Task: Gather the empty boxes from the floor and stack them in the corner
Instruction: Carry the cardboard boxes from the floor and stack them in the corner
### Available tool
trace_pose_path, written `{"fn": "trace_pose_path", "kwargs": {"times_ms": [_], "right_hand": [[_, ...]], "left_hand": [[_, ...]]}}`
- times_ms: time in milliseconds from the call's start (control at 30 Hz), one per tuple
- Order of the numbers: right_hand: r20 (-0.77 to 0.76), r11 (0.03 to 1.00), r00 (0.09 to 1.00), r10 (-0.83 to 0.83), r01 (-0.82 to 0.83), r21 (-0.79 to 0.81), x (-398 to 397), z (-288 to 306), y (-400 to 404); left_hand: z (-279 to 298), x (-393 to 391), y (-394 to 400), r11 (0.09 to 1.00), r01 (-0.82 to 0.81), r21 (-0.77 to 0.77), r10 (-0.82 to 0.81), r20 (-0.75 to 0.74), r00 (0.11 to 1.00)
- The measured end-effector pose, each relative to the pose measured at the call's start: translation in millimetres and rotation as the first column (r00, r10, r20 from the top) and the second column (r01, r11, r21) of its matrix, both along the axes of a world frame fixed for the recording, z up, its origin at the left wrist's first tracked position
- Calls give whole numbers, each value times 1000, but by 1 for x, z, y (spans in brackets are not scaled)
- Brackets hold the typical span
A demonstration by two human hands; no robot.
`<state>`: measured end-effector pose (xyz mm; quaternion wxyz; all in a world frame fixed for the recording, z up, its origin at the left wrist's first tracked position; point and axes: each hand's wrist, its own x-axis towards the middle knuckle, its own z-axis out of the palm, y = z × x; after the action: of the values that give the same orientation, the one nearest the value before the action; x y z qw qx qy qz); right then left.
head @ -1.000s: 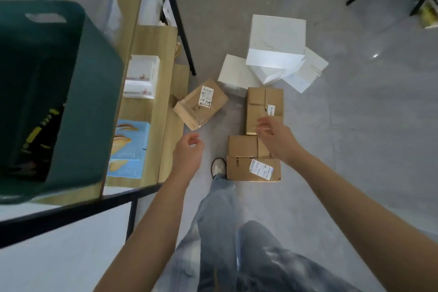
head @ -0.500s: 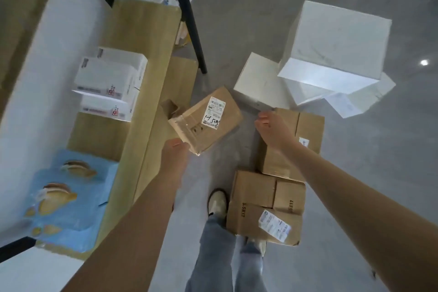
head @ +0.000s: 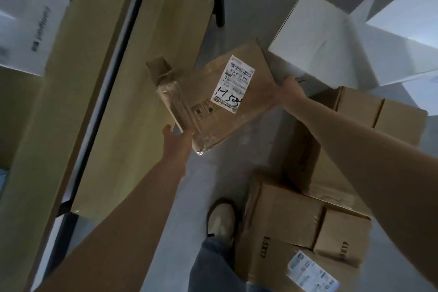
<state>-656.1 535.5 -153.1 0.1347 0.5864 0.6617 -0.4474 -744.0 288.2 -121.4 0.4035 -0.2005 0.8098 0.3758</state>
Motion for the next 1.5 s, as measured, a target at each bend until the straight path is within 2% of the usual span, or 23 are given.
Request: {"fn": "trace_pose_path", "kwargs": {"times_ms": [167, 267, 567, 733, 900, 1100, 1267, 1400, 1500], "right_hand": [[11, 1000, 1000, -6, 6, -31, -5, -31, 7], [-7, 999, 1000, 6, -7, -37, -5, -31, 4], [-5, 999, 1000, 6, -5, 39, 33, 44, -1], [-29, 997, 999, -41, 43, 58, 72, 149, -9], [-141, 981, 972, -189, 194, 23, 115, 260, -26], [-235, 975, 952, -196, 215, 57, 173, 398, -58], [-336, 978, 930, -150, 188, 84, 222, 514, -94], [-372, 981, 926, -65, 127, 146, 258, 578, -119], [-402, 981, 915, 34, 47, 191, 283, 620, -139]], "left_hand": [[-20, 0, 0, 995, -7, 100, 9, -16, 1000], [-21, 0, 1, 988, -54, 148, 51, 26, 998], [47, 15, 2, 986, -52, 156, 53, 1, 999], [136, 35, -1, 986, -20, 168, 18, 16, 1000], [241, 59, -7, 973, -38, 226, 41, -7, 999], [370, 102, -30, 961, -52, 270, 67, -48, 997], [475, 155, -62, 953, -29, 303, 69, -123, 990], [527, 198, -90, 954, -34, 297, 96, -199, 975], [561, 233, -116, 944, -102, 315, 172, -203, 964]]}}
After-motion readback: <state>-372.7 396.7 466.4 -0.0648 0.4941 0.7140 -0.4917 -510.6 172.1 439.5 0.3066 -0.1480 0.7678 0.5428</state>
